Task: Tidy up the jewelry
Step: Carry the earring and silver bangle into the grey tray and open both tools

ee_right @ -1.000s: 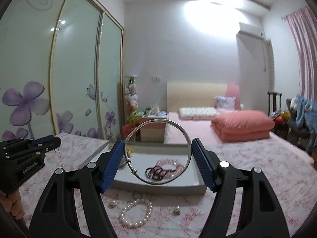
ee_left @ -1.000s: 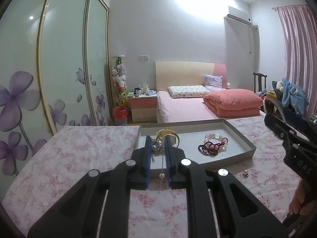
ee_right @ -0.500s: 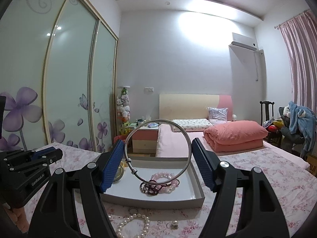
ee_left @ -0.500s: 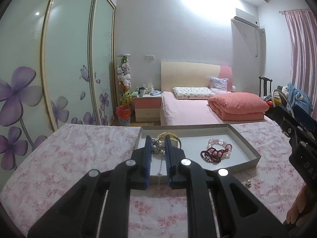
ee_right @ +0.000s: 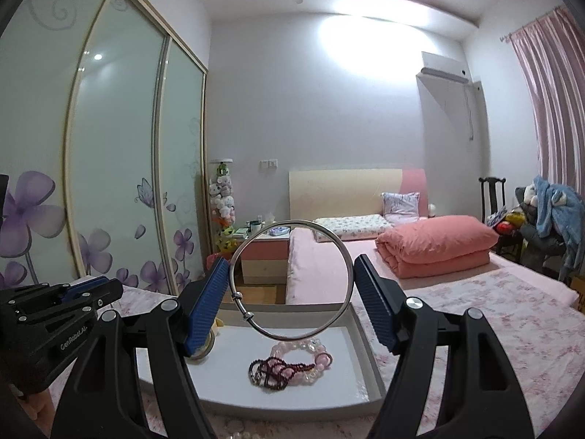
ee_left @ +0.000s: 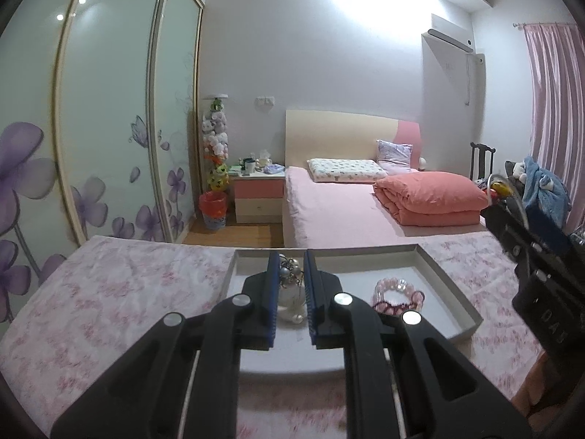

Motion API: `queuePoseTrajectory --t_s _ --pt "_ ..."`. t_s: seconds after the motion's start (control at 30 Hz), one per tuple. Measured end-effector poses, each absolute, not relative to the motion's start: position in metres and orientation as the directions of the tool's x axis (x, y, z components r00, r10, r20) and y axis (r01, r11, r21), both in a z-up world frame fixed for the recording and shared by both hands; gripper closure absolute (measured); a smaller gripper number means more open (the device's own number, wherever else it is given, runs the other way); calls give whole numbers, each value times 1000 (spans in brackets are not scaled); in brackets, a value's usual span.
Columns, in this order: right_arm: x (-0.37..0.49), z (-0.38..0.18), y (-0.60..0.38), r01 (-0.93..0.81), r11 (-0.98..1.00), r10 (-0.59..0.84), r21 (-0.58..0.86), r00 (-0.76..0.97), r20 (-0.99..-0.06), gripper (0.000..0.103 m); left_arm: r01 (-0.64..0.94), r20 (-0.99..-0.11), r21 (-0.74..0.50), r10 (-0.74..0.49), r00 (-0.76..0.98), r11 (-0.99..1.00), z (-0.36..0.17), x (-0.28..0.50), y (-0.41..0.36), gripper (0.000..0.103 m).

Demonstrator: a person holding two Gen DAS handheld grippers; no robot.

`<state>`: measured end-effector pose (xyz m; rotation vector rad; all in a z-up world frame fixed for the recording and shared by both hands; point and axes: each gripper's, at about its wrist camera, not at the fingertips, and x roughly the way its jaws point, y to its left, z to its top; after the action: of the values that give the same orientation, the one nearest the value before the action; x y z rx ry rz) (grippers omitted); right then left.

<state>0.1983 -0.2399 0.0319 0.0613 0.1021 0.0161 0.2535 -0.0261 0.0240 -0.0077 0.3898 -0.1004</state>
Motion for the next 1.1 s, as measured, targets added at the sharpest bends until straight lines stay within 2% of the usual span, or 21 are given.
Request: queuePoseTrajectory --t_s 0.17,0.37,0.47,0.63,0.77,0.83,1.1 --pt "228 24 -243 -22 997 33 77 988 -148 33 108 -431 -90 -137 892 990 20 294 -25 89" --pt "271 3 -243 -48 991 84 125 950 -302 33 118 -491 -117 -160 856 986 -2 322 -27 89" --pt "290 -13 -240 -50 988 107 146 905 -412 33 119 -514 -107 -158 843 987 -13 331 -30 89" --pt "300 -28 -238 -46 985 125 166 854 -505 33 117 -559 -107 -157 814 987 -31 344 -32 89" --pt "305 -32 -233 -50 985 133 164 828 -545 32 109 -584 -112 -155 797 988 -40 352 -31 86" --pt "306 -32 -237 -51 982 143 180 823 -549 31 94 -589 -123 -149 794 988 -42 354 -28 69" --pt "291 -13 -252 -51 979 144 199 861 -488 30 34 -570 -156 -118 813 987 -30 345 -2 68"
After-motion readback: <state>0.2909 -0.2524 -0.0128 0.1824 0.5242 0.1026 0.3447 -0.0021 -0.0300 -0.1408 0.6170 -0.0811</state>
